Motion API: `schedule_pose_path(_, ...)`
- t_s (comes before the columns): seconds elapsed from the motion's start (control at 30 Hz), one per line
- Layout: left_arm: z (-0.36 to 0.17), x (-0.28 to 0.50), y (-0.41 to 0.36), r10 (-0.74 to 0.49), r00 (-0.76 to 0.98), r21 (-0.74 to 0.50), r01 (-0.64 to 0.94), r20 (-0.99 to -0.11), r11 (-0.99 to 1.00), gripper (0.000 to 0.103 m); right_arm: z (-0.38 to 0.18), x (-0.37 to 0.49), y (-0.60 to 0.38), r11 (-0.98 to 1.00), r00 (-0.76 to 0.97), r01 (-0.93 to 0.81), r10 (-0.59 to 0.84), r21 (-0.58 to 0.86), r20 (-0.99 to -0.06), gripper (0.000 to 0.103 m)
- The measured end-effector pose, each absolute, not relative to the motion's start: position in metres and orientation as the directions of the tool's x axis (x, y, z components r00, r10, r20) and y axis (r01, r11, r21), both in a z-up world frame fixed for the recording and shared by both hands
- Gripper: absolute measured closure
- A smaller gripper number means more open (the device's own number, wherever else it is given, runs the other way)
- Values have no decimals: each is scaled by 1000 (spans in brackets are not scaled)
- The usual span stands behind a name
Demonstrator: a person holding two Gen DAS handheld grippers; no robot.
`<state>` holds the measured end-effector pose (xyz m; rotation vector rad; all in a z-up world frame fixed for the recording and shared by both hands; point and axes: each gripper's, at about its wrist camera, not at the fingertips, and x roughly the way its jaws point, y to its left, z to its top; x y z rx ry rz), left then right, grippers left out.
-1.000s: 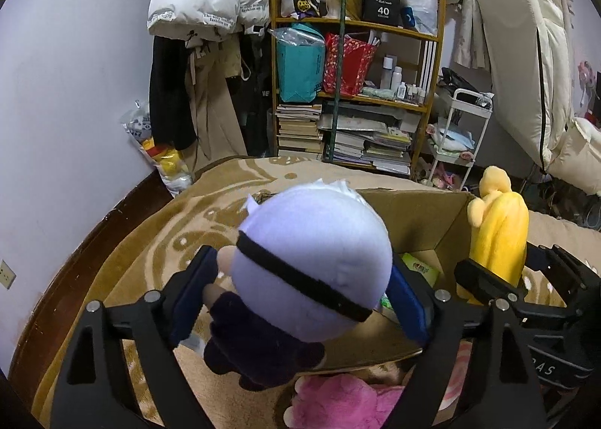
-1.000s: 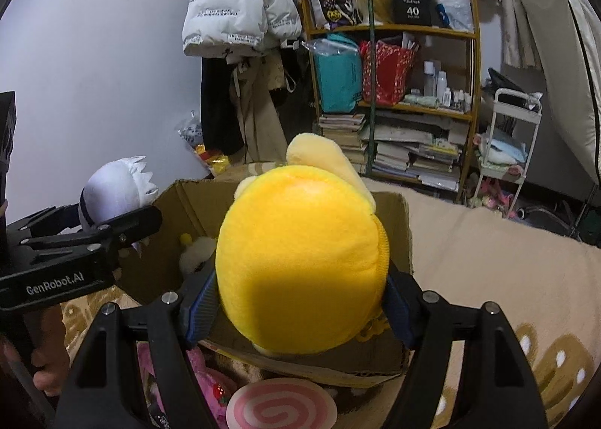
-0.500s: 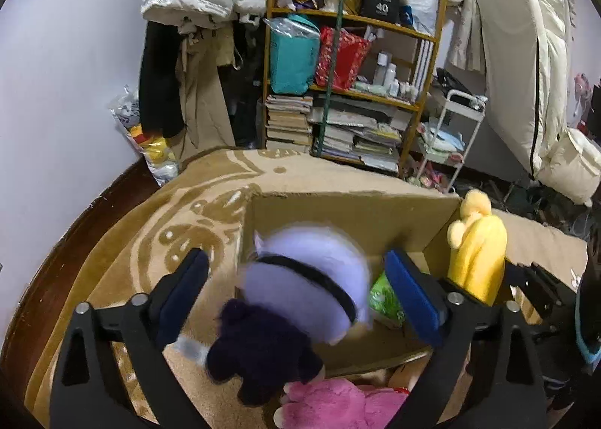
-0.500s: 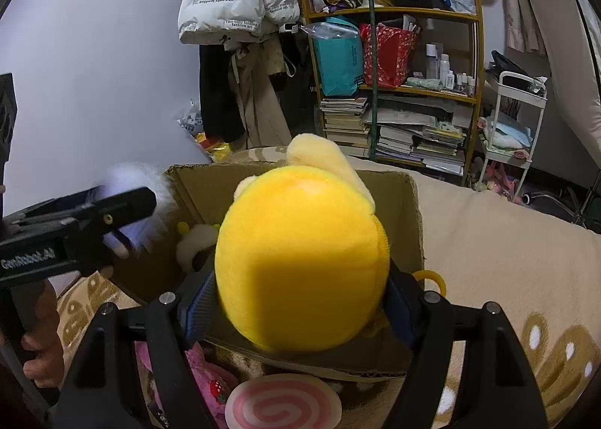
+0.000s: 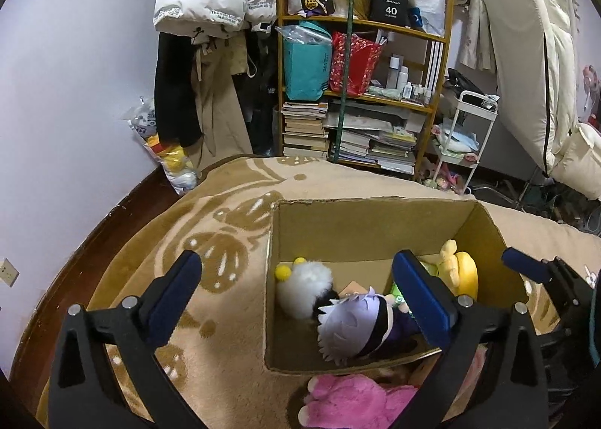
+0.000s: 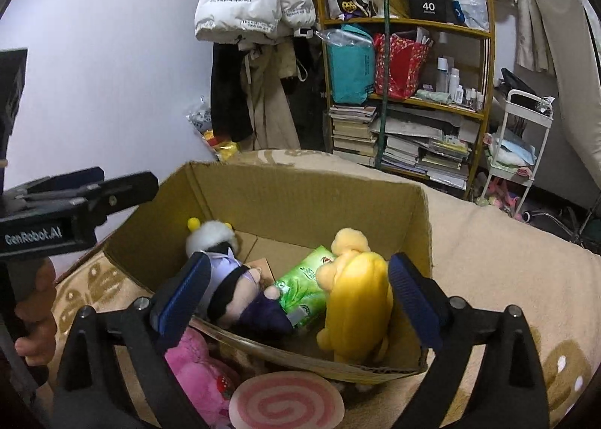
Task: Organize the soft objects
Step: 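Lower plush doll into box with left tool while right tool drops duck in, then open both tools and withdraw them from the box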
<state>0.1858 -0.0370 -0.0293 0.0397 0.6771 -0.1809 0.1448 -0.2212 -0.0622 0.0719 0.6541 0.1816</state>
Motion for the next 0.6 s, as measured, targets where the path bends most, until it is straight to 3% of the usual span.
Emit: schedule_pose_path(0.6,-19,126,-33,-130,769,41,199,-626,979,2,-27,99,-239,983,833,-107,170,149,-527,0)
